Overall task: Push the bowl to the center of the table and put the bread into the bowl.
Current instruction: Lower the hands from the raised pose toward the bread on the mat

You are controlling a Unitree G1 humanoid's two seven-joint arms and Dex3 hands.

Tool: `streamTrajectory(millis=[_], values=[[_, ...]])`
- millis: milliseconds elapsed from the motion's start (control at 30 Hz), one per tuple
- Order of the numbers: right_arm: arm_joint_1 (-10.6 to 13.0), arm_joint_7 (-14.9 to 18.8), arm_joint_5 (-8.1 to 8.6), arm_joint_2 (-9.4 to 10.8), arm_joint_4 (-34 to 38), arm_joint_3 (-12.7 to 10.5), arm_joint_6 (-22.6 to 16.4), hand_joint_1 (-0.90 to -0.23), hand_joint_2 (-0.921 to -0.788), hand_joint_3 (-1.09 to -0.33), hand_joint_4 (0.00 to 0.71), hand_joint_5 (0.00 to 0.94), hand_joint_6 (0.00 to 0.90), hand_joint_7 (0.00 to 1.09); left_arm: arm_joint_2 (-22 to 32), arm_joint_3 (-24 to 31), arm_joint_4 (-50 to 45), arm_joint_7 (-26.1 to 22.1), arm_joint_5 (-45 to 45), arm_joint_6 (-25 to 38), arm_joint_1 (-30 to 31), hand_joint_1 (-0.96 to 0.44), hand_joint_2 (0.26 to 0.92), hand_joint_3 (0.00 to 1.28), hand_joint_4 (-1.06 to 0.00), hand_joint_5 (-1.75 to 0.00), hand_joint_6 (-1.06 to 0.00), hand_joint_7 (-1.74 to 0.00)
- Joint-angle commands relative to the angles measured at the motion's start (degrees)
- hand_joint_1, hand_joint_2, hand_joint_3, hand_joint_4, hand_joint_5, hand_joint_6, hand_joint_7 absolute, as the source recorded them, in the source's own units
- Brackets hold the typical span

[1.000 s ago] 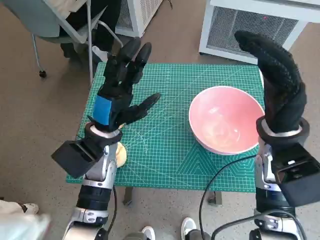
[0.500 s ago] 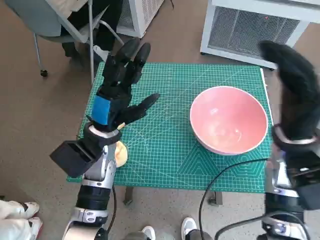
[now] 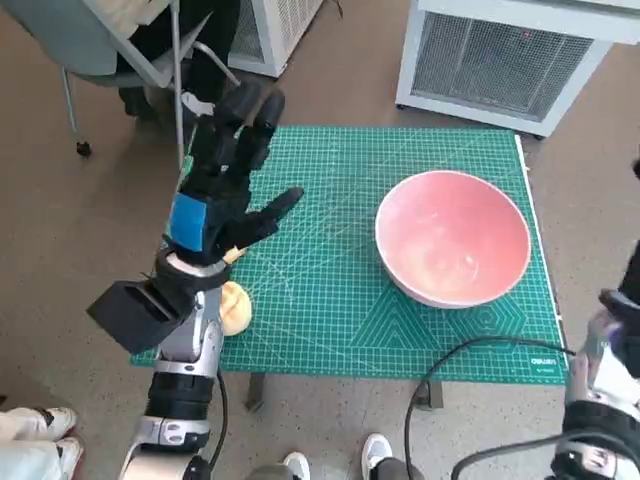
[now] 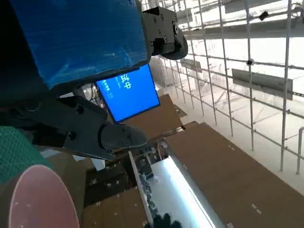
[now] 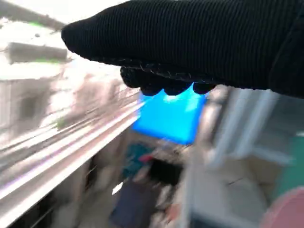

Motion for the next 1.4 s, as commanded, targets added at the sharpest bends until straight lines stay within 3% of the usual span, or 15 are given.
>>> streamTrajectory(millis=[33,367,800,1400], values=[[-1.42,-1.99,-0.38,-0.24,9.04,-0.26,1.72,-0.527,-0.921,-0.828,0.271,0.004,0.0,0.56,0.87,0.69,0.34,-0.46,-0.54,-0.86,0.34,-0.15,0.921,0.23,-0.25,0.0,-0.09,-0.43],[-5.42,-2.44,0.37,2.0,20.29,0.25,7.28,-0.474,-0.921,-0.839,0.227,0.0,0.053,0.46,1.34,1.47,0.45,-0.95,-0.89,-1.3,0.67,-0.16,0.921,0.22,-0.24,0.0,-0.1,-0.39],[-9.72,-1.34,1.28,6.66,25.05,0.23,15.44,-0.482,-0.921,-0.846,0.208,0.003,0.052,0.43,2.3,2.21,-1.03,-1.44,-1.29,-1.24,1.94,-0.19,0.921,0.21,-0.23,0.0,-0.15,-0.31],[-16.17,-3.18,-0.7,12.14,26.85,2.29,20.79,-0.471,-0.921,-0.884,0.236,0.01,0.1,0.43,3.76,3.35,-5.79,0.25,-1.22,-0.18,5.97,-0.23,0.921,0.2,-0.22,0.0,-0.2,-0.21]])
